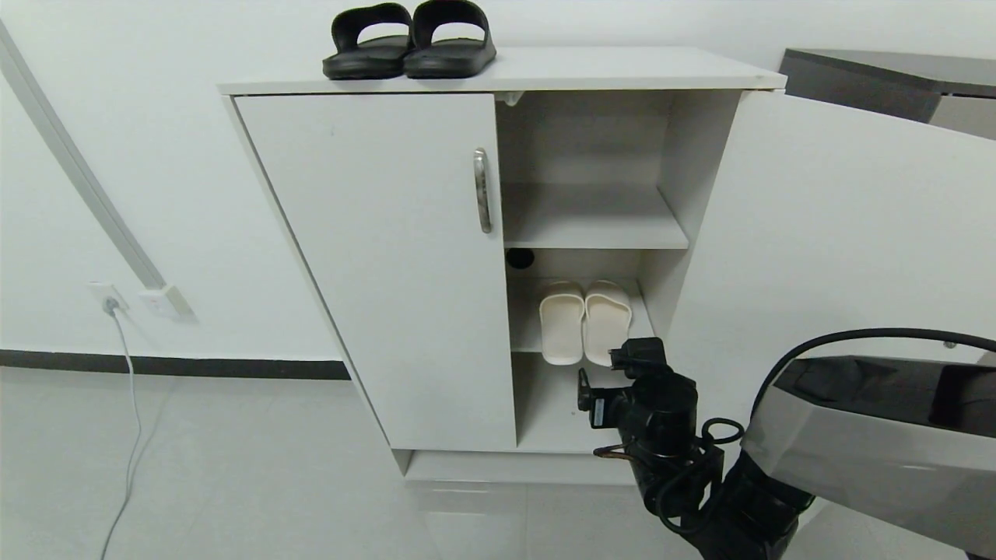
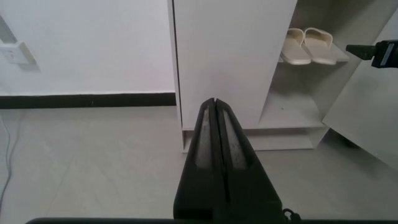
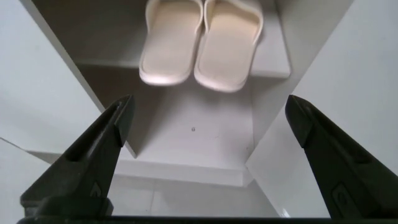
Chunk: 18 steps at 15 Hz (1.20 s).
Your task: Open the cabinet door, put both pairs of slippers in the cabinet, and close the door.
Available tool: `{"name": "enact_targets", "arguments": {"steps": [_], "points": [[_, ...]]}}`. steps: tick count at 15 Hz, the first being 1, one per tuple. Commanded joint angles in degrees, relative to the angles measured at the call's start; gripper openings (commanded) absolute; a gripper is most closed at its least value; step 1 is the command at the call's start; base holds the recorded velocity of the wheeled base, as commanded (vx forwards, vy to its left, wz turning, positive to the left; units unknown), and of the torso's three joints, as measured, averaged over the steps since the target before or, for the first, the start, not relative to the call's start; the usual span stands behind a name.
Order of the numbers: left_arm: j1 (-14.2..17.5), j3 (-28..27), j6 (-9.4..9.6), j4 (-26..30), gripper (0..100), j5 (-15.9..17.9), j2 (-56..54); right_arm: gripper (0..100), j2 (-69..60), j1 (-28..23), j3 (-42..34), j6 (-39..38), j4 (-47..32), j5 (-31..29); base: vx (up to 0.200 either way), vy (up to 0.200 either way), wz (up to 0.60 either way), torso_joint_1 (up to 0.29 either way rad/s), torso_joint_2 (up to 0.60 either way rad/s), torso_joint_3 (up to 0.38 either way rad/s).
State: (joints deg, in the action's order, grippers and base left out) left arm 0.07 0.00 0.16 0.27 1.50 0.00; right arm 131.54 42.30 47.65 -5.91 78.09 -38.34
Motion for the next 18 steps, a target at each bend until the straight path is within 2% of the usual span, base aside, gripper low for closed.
{"name": "enact_targets", "arguments": {"steps": [1,6,12,18], "points": [[0.0,0.0,0.02,0.0,0,0.0,0.1,100,-1.0,0.0,-0.1,0.1,0.0,0.0,0.0,0.0,0.0,0.002,0.0,0.188],[0.0,0.0,0.02,0.0,0,0.0,0.0,100,-2.9,0.6,-2.1,0.7,0.0,0.0,0.0,0.0,0.0,0.002,0.0,0.161],[0.0,0.0,0.11,0.0,0,0.0,0.1,100,-3.0,1.2,-2.5,0.8,0.2,0.0,0.0,0.0,0.0,0.0,0.0,0.0],[0.0,0.0,0.11,0.0,0,0.0,0.1,100,-3.0,1.4,-3.1,0.8,0.3,0.0,0.0,0.2,0.0,0.004,0.0,0.005]]}}
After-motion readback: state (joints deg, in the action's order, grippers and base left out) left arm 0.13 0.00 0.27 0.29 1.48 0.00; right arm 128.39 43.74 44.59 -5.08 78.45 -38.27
